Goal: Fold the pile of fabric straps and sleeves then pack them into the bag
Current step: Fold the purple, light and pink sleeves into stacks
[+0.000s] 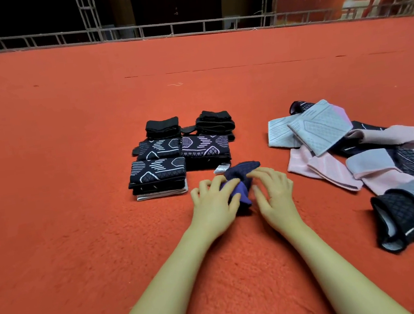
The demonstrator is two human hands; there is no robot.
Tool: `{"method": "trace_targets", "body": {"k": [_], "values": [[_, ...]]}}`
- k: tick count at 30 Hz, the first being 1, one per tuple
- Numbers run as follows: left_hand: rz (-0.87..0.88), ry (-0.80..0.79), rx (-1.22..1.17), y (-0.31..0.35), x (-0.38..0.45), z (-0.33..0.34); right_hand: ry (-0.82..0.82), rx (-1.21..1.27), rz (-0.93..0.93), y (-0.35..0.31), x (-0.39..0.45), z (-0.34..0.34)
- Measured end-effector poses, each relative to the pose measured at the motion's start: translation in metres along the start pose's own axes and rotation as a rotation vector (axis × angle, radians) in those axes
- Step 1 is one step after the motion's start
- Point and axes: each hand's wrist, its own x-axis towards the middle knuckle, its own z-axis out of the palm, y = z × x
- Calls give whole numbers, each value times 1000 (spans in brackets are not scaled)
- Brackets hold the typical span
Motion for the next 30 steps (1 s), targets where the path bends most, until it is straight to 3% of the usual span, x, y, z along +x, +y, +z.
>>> {"method": "trace_targets", "body": {"k": [5,10,14,20,26,30], "values": [[55,106,-23,-3,-10,8,-298,-147,-4,22,-7,5],[91,250,-112,-11,-31,15,-331,-198,-20,28,-6,12],[88,289,-147,-8,-30,12,-196,-171,-59,26,-8,13],[-108,416,-346,-10,-38,5,72,-100,122,17,-7,-1],[-346,539,-410,-13,-37,0,109,-234,197,17,-8,-2],[-377,481,-419,-12,-36,-1,124,-345,130,18,-10,0]]}}
